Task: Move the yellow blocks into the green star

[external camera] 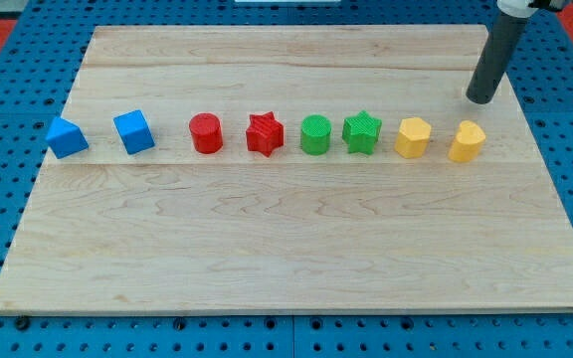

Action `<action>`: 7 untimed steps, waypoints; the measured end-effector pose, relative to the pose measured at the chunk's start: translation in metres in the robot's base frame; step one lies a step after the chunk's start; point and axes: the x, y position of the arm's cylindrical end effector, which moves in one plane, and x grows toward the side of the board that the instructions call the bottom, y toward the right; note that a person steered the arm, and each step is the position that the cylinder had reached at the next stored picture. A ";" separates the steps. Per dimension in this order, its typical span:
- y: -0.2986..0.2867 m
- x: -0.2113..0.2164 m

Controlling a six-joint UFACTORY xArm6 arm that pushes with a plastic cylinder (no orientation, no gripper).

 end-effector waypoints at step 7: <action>0.044 0.077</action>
